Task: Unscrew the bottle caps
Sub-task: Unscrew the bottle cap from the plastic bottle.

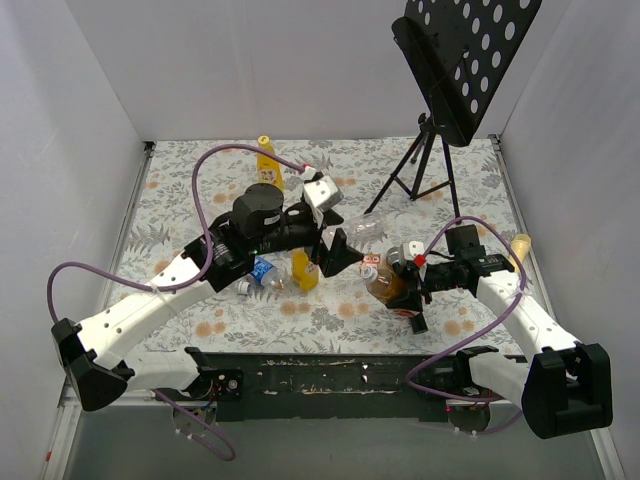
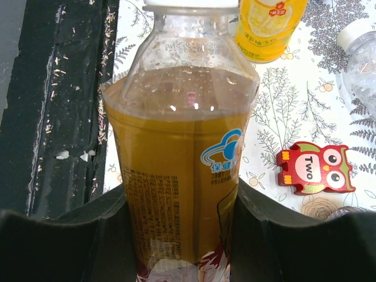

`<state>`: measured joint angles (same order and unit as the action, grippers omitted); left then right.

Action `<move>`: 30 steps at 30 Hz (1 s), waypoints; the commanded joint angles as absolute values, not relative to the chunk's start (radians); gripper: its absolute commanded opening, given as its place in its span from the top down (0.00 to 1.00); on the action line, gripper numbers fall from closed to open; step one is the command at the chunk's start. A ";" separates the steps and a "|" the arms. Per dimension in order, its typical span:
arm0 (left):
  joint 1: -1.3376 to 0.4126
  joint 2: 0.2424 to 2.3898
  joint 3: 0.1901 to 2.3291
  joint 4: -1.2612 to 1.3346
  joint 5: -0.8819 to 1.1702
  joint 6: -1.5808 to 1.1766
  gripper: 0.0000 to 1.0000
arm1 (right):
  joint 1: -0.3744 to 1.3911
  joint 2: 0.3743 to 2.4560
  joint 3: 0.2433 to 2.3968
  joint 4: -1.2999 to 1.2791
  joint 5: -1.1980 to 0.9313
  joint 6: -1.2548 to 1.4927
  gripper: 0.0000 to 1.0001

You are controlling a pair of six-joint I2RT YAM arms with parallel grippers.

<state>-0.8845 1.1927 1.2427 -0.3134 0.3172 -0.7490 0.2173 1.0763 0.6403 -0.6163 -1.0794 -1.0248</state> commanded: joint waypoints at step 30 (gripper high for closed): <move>-0.880 1.382 1.216 -0.271 0.661 -0.279 0.14 | 0.221 1.071 0.649 -0.644 -1.103 -1.062 0.99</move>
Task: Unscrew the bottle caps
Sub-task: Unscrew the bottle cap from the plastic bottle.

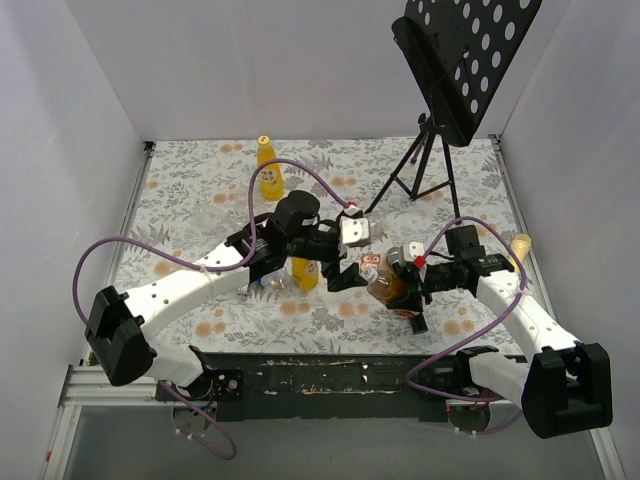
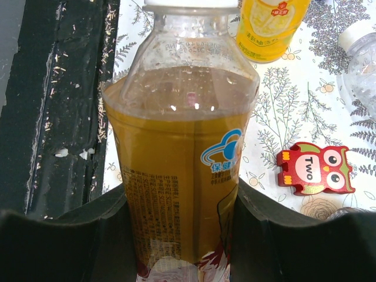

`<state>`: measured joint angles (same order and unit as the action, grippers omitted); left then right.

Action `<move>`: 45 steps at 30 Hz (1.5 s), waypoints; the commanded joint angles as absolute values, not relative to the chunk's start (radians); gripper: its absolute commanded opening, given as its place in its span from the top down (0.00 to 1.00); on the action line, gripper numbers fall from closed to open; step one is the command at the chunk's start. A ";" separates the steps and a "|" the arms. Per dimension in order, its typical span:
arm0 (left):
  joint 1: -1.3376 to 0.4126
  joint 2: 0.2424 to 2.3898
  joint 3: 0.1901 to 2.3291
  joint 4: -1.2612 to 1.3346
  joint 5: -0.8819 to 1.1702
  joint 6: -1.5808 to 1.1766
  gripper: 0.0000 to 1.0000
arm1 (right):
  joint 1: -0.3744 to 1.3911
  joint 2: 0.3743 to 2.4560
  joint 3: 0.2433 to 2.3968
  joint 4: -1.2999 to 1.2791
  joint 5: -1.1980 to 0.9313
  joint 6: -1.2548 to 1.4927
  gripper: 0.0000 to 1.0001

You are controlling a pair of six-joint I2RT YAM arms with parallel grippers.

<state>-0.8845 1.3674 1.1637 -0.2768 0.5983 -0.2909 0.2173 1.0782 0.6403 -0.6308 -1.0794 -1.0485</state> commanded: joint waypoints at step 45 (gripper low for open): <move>-0.862 1.433 1.336 -0.345 0.321 -1.347 1.00 | 0.219 1.089 0.647 -0.623 -1.081 -1.039 0.99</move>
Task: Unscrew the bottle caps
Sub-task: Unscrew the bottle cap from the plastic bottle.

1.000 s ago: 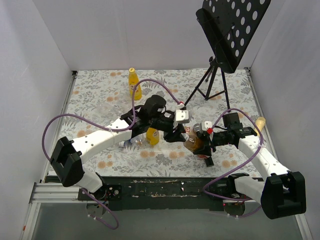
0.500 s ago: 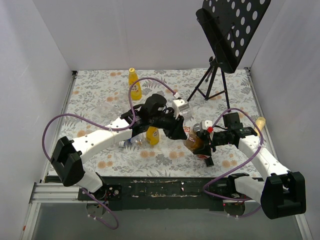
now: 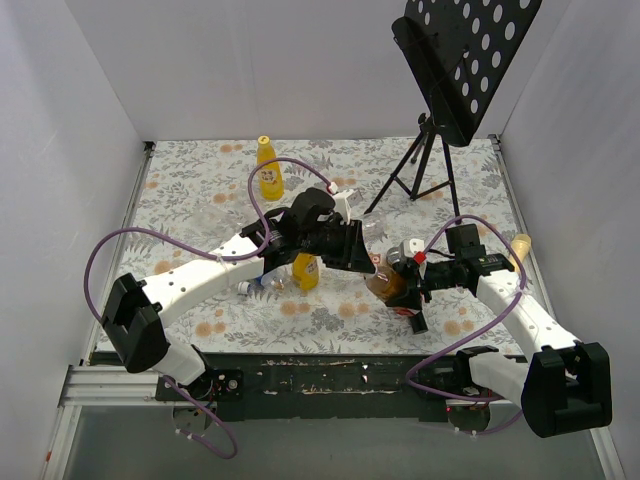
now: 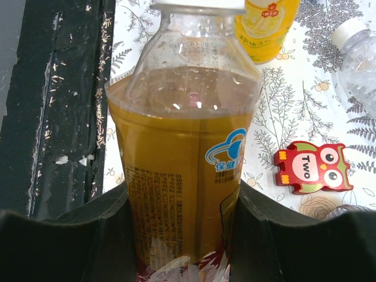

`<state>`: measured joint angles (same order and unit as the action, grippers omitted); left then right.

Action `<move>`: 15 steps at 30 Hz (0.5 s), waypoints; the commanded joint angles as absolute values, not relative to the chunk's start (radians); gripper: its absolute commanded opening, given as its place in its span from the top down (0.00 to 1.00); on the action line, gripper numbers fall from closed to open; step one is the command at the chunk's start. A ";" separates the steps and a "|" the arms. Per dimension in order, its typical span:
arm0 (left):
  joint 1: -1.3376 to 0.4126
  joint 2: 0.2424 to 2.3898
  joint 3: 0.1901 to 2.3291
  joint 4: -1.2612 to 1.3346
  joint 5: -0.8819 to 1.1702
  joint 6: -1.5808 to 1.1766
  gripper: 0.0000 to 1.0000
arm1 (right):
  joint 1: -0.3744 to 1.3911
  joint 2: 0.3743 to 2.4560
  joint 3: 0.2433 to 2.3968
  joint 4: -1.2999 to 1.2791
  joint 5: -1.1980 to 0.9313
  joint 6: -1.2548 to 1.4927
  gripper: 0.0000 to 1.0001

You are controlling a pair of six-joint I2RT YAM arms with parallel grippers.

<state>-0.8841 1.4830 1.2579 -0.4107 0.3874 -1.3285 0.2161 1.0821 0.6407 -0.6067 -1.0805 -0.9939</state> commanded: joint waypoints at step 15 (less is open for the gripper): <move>-0.861 1.332 1.365 -0.373 0.192 -1.053 0.16 | 0.222 1.092 0.649 -0.627 -1.083 -1.038 0.99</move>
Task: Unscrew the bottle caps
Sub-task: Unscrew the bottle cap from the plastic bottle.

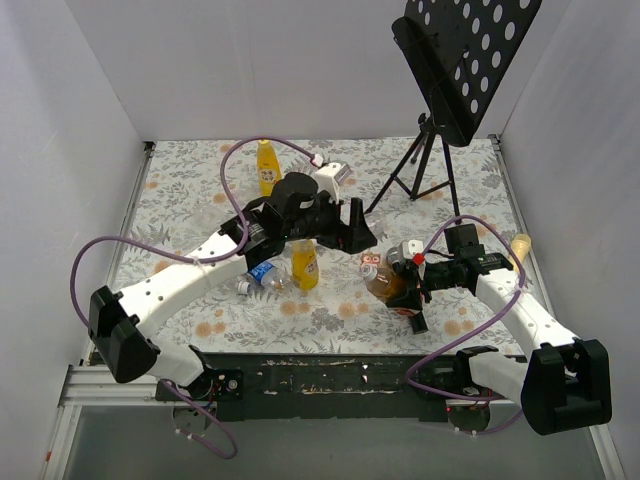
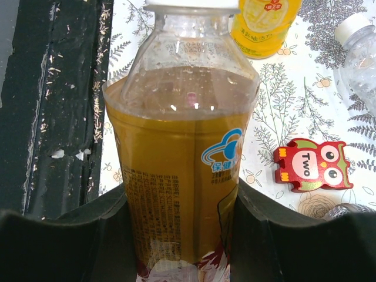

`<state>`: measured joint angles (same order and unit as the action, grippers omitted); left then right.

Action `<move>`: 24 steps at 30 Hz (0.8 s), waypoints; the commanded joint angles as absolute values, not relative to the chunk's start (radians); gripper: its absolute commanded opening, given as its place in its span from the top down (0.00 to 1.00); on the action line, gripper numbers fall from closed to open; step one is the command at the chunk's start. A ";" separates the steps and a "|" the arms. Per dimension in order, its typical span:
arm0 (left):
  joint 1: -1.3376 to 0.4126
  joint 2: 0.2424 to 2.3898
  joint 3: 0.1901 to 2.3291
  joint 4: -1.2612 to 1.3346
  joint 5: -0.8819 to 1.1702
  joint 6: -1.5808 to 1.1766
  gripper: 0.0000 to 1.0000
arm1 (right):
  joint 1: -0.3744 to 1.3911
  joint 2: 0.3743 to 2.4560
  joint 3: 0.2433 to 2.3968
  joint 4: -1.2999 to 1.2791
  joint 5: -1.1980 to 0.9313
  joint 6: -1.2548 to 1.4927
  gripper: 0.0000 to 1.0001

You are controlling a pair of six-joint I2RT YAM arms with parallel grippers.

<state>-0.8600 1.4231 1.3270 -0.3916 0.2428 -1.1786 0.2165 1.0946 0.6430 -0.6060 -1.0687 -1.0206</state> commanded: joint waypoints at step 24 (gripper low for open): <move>-0.861 1.222 1.134 -0.206 0.646 -0.264 0.02 | 0.219 1.083 0.646 -0.635 -1.086 -1.055 0.99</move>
